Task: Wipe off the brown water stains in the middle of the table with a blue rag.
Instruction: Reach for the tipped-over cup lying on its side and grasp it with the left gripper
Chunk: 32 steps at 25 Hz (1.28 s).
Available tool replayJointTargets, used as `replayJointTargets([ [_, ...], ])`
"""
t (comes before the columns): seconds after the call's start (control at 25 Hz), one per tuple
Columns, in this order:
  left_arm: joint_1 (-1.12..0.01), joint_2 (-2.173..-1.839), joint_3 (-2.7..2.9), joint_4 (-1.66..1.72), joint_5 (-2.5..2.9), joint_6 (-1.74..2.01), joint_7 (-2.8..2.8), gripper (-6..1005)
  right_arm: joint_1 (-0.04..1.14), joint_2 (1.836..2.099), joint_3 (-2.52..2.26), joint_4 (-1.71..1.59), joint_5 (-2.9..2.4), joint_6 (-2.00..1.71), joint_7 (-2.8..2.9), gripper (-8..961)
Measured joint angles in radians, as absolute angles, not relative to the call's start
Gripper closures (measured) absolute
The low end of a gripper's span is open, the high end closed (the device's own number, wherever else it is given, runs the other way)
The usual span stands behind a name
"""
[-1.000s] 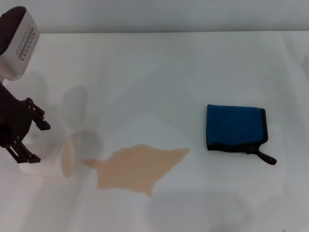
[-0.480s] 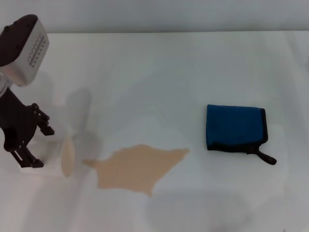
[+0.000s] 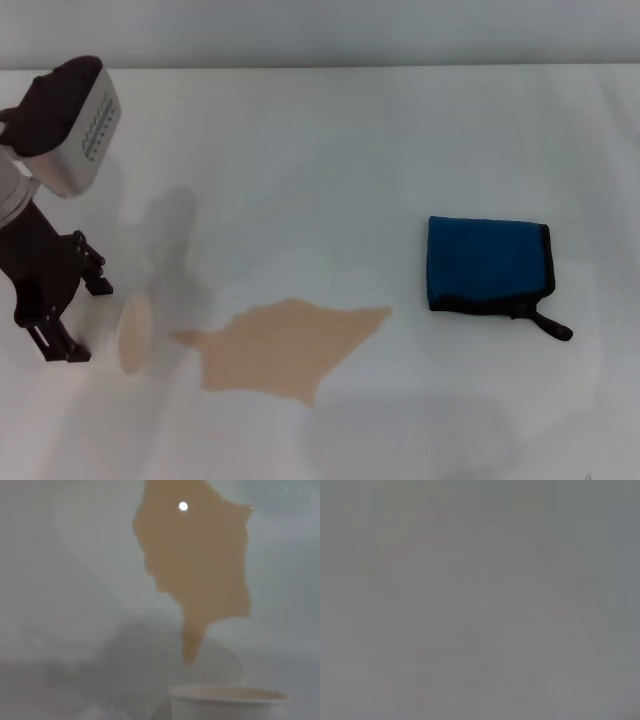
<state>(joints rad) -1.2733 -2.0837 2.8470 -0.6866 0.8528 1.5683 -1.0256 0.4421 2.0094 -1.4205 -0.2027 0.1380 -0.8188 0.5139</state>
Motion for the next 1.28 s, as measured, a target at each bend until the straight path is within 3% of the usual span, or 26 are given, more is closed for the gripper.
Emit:
replayJointTargets([
  [1.28,-1.278,-2.081,2.846,-0.592,0.885,1.511,-1.148,205,0.433,2.011,-1.423,-0.206,0.138,-0.822,0.514,127],
])
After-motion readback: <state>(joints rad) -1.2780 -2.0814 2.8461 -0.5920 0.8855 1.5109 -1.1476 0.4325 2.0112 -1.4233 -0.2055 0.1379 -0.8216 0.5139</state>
